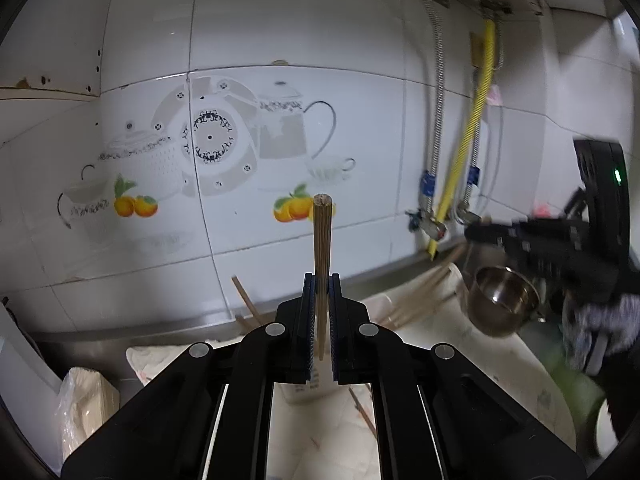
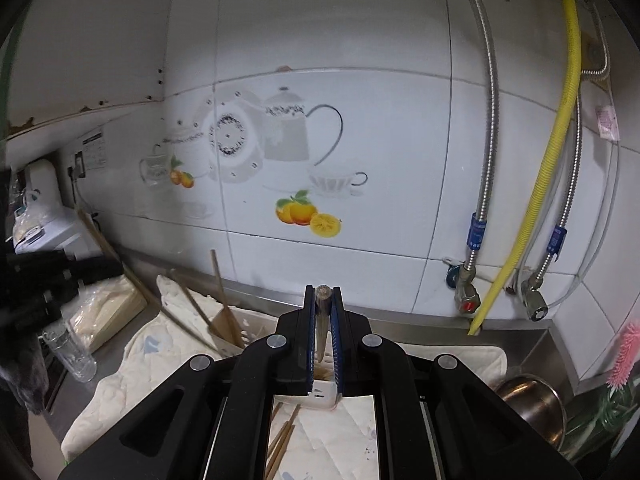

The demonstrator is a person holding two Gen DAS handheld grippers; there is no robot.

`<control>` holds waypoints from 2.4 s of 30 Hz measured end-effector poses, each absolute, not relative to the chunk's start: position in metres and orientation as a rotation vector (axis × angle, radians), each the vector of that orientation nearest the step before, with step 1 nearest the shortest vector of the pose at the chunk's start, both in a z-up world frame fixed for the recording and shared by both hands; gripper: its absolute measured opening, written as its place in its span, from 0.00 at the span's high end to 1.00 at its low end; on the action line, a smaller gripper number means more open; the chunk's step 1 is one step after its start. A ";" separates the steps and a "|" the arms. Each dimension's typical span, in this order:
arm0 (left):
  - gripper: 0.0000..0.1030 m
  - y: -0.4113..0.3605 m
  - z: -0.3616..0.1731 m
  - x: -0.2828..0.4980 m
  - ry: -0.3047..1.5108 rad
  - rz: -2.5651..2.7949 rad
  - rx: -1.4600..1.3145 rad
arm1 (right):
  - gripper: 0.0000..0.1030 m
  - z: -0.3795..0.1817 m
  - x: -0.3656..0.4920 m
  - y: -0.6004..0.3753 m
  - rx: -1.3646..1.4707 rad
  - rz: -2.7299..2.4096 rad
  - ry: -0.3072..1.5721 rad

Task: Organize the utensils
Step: 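Lift both held chopsticks up toward the white holder, then lower both chopsticks into the holder and open both tools, then withdraw both open tools from the holder toward the loose chopsticks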

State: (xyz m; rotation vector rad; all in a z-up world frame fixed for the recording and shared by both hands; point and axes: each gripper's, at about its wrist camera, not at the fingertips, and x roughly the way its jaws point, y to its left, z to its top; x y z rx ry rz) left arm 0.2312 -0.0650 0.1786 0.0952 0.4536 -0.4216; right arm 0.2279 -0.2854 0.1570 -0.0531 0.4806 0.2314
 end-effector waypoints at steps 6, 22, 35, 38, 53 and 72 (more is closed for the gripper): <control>0.95 -0.070 0.160 0.264 0.486 -0.361 0.090 | 0.93 0.143 0.243 -0.282 -0.068 0.226 0.522; 0.93 -0.064 0.122 0.285 0.588 -0.343 0.058 | 0.93 0.121 0.260 -0.281 -0.049 0.223 0.576; 0.69 -0.056 0.130 0.253 0.543 -0.357 0.037 | 0.81 0.135 0.230 -0.292 -0.023 0.192 0.486; 0.57 -0.053 0.129 0.236 0.524 -0.353 0.038 | 0.76 0.133 0.212 -0.290 -0.024 0.188 0.459; 0.30 -0.038 0.085 0.166 0.530 -0.361 0.013 | 0.50 0.041 0.132 -0.268 -0.049 0.178 0.519; 0.26 -0.001 0.019 0.135 0.618 -0.282 -0.103 | 0.58 -0.076 0.067 -0.245 0.064 0.214 0.767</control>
